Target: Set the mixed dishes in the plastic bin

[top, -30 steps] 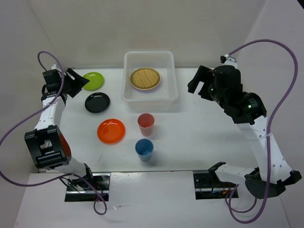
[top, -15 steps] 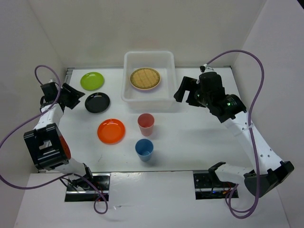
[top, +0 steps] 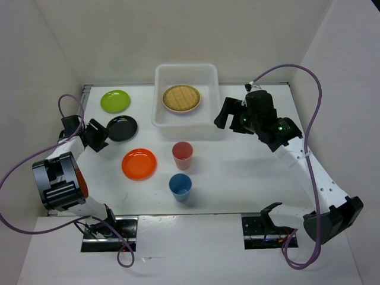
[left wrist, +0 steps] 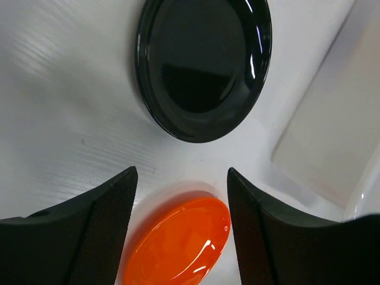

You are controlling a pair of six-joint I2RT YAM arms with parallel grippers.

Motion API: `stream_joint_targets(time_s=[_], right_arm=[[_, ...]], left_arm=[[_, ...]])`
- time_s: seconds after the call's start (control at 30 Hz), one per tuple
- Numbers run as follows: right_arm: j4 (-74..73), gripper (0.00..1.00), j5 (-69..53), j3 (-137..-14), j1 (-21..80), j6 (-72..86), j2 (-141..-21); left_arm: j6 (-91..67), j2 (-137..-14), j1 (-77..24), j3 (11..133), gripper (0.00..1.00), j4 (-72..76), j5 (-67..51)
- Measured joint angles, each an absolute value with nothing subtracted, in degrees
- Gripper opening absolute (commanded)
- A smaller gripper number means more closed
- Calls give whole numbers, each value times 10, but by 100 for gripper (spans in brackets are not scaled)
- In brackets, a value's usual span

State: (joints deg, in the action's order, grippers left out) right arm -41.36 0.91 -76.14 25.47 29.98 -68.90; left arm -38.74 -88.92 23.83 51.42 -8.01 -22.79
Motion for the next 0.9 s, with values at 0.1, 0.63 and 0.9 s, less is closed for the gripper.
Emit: stream_joint_targets(time_s=[0.1,0.63,0.9], right_arm=[[-408,99,3,-760,255,299,-690],[-385,99,-26,-754,255,288,-711],[-385,99,-26,-746,255,286,-711]], left_arm=[[-378,-890,222,513,68,-83,-229],[-426,-921,185,489,61,-32,-186],[-488,-929,185,472,51,6,-138]])
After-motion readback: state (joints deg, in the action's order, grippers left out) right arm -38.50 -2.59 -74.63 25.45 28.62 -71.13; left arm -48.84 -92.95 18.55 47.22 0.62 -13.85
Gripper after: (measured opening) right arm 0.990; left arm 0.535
